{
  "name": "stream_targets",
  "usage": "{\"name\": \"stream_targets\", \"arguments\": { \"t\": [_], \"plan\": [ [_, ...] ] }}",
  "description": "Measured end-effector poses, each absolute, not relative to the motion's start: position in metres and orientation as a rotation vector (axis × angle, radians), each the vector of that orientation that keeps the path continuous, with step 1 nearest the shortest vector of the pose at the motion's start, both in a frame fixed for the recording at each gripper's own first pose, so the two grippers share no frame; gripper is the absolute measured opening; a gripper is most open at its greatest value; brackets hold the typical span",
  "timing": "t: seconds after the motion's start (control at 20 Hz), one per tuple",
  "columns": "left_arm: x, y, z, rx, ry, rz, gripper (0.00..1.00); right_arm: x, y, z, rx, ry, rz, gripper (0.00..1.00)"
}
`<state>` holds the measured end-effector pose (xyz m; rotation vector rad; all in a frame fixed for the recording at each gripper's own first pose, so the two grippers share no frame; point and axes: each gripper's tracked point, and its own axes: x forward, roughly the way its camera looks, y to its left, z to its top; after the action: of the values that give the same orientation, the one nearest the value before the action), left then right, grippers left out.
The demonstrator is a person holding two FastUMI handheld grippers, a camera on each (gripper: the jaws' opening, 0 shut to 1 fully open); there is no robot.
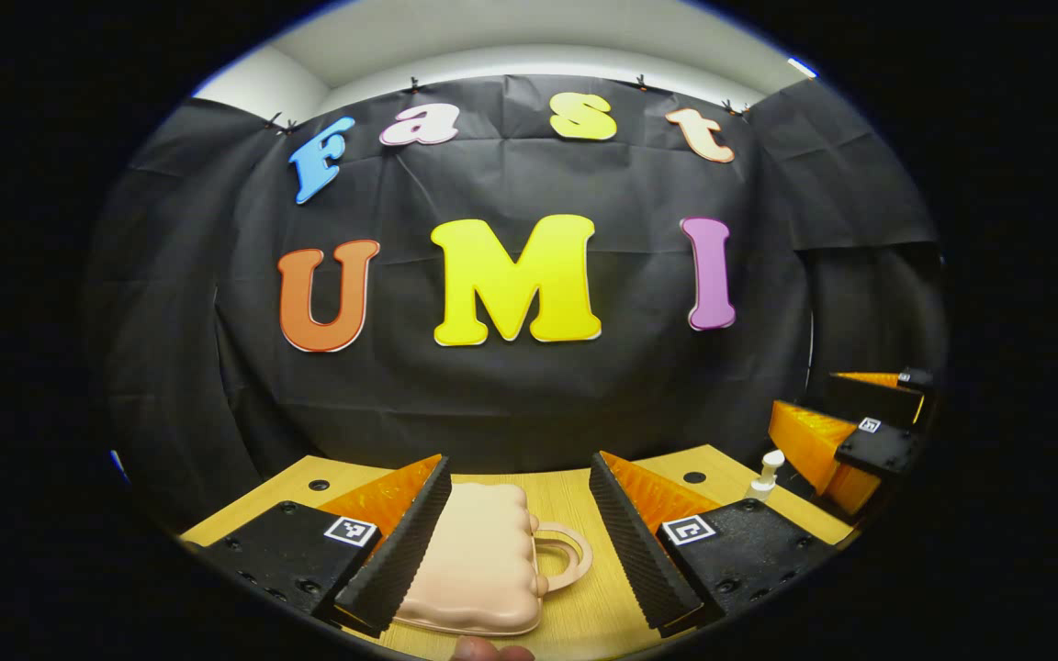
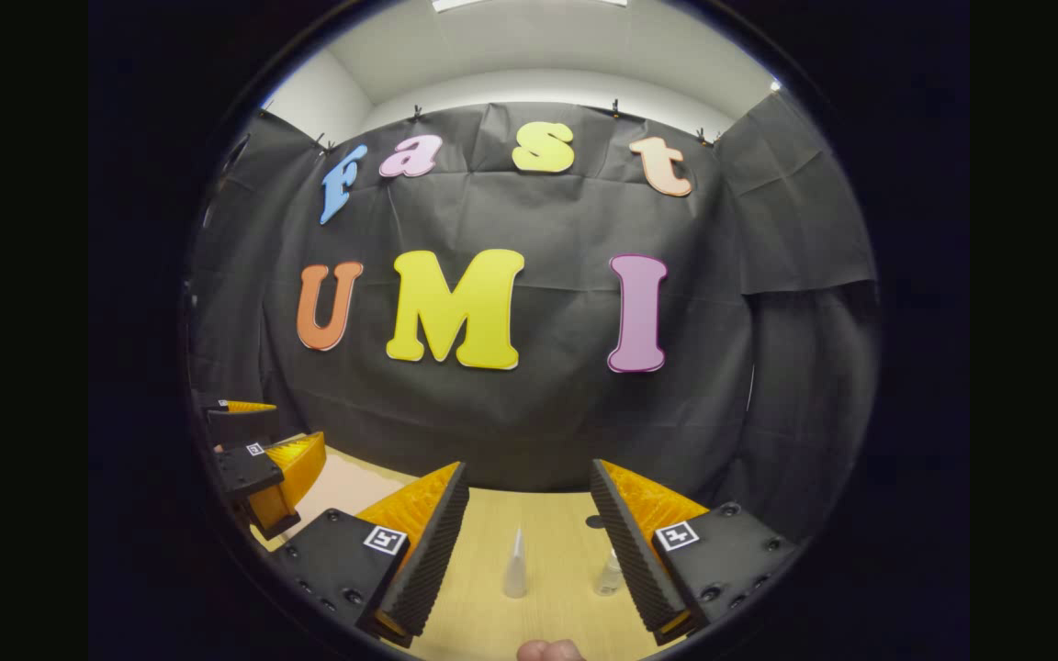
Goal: First open the suitcase, pack the skin care products into it, and then close the suitcase.
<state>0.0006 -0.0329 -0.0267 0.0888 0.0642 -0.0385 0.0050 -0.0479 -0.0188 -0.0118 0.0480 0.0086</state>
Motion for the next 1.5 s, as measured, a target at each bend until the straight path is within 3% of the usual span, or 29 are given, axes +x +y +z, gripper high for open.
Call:
{"name": "stream_targets", "arguments": {
  "t": [0.35, 0.7, 1.0, 1.5],
  "plan": [
    [0.016, -0.086, -0.088, 0.369, 0.143, -0.188, 0.97, -0.009, -0.115, -0.043, -0.046, 0.111, -0.067, 0.78],
    [0.044, -0.087, -0.177, 0.758, 0.312, -0.202, 0.97, -0.02, -0.186, -0.074, -0.062, 0.188, -0.151, 0.78],
    [0.064, -0.072, -0.228, 0.938, 0.478, -0.17, 0.93, -0.017, -0.205, -0.085, -0.075, 0.202, -0.162, 0.79],
    [0.082, -0.064, -0.261, 1.023, 0.607, -0.131, 0.55, -0.017, -0.215, -0.103, -0.083, 0.227, -0.176, 0.79]
  ]
}}
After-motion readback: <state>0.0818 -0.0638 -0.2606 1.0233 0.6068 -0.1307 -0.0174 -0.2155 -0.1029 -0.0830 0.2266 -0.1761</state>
